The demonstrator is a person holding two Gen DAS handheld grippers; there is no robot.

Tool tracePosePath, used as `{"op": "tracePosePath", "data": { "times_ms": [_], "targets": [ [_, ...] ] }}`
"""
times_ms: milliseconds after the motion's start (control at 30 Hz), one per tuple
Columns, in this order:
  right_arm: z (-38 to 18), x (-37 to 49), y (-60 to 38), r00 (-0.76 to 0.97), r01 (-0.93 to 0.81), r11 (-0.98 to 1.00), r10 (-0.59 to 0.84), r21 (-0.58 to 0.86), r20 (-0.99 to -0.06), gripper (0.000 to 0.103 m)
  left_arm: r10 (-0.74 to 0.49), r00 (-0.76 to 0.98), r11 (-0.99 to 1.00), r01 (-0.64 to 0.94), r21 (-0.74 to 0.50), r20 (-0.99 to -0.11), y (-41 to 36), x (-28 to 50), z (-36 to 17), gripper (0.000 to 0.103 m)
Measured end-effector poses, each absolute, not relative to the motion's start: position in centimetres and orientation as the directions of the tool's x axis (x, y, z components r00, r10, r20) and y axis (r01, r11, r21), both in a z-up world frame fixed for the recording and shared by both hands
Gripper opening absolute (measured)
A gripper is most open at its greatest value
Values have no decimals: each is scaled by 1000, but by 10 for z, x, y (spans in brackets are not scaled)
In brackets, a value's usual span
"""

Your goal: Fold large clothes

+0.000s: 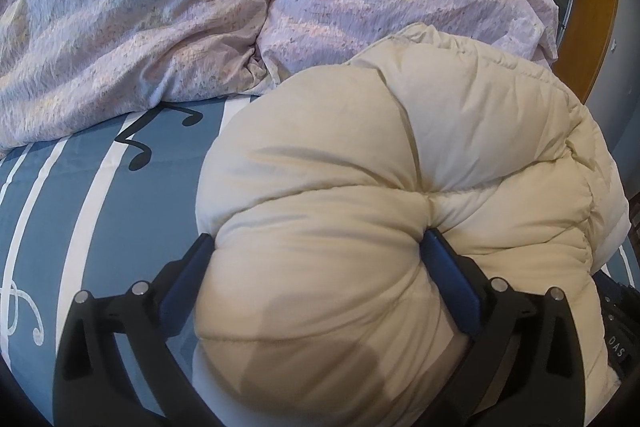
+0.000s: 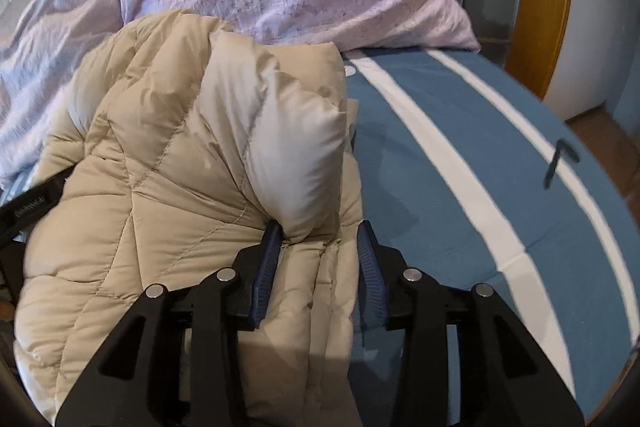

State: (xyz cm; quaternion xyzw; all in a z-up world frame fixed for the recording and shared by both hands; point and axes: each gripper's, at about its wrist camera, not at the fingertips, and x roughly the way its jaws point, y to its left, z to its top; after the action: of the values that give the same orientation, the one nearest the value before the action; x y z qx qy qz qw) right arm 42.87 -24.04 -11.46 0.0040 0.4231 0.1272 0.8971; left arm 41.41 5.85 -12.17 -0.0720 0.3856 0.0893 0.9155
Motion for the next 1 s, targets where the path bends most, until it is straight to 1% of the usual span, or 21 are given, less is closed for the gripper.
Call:
{"op": "tracePosePath", "data": {
  "times_ms": [200, 1000],
  "targets": [
    [-114, 426, -234, 624, -225, 972, 199, 69, -756, 42, 111, 685, 974, -219, -58, -720, 59, 415, -122, 101],
    [-115, 427, -234, 621, -225, 971, 211, 87, -755, 42, 113, 684, 974, -221, -57, -721, 60, 415, -122, 101]
  ]
}}
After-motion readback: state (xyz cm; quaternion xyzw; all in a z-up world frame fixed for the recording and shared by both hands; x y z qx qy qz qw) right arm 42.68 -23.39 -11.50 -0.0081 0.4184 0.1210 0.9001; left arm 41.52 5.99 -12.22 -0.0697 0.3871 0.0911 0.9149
